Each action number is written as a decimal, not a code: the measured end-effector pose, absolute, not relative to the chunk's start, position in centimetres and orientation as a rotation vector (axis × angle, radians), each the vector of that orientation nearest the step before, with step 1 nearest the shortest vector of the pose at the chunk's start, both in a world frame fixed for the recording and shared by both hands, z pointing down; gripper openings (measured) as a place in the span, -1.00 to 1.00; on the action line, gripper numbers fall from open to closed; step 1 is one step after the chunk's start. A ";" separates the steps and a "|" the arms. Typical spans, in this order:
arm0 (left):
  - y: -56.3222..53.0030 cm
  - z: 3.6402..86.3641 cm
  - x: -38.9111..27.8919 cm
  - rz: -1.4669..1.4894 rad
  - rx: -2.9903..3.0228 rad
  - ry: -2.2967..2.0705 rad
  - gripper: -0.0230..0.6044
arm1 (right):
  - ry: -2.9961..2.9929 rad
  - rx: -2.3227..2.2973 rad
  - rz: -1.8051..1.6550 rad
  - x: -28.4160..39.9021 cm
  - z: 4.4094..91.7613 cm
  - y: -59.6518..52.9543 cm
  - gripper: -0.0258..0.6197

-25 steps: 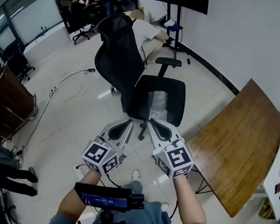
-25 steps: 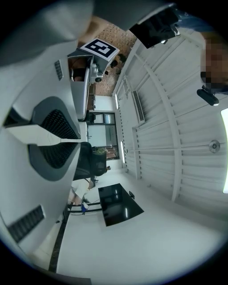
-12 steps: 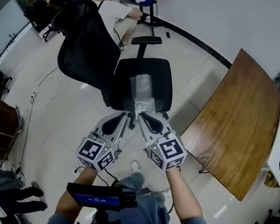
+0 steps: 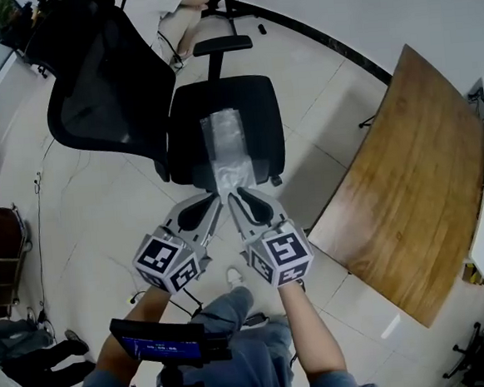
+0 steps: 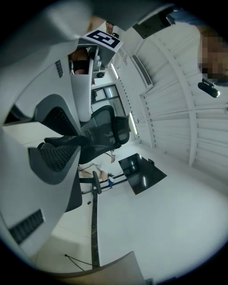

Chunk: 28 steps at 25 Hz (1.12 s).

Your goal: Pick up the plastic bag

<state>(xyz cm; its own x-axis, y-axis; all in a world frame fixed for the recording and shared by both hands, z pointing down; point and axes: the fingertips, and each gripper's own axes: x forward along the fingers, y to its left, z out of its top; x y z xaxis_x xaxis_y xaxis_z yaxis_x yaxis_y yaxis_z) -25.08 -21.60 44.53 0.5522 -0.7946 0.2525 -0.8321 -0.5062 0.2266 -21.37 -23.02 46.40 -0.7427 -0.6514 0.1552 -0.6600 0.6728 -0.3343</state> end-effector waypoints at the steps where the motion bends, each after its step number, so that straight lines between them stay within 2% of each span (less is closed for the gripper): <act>1: -21.7 45.1 -25.0 0.176 2.468 -1.328 -0.86 | -2.841 1.135 0.606 -21.3 47.2 -23.2 -0.67; 11: -22.7 51.3 -24.0 0.309 2.449 -1.209 -0.86 | -2.698 1.322 0.817 -20.1 55.5 -25.1 -0.67; 13: -22.5 52.4 -24.1 0.328 2.432 -1.193 -0.86 | -2.654 1.377 0.881 -19.3 57.1 -25.4 -0.54; 20: -23.1 55.3 -25.1 0.379 2.385 -1.169 -0.86 | -2.496 1.505 1.138 -18.0 63.2 -25.1 -0.32; 28: -24.5 56.4 -24.7 0.421 2.411 -1.145 -0.86 | -2.397 1.549 1.526 -18.3 66.9 -24.5 -0.26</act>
<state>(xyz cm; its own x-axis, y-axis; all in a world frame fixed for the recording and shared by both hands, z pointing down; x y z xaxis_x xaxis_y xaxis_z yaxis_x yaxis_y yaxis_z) -24.69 -24.47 56.37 0.6117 -0.6541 0.4450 -0.7866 -0.5628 0.2541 -18.28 -24.50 66.89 -0.5387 -0.7519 0.3801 -0.6626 0.0994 -0.7423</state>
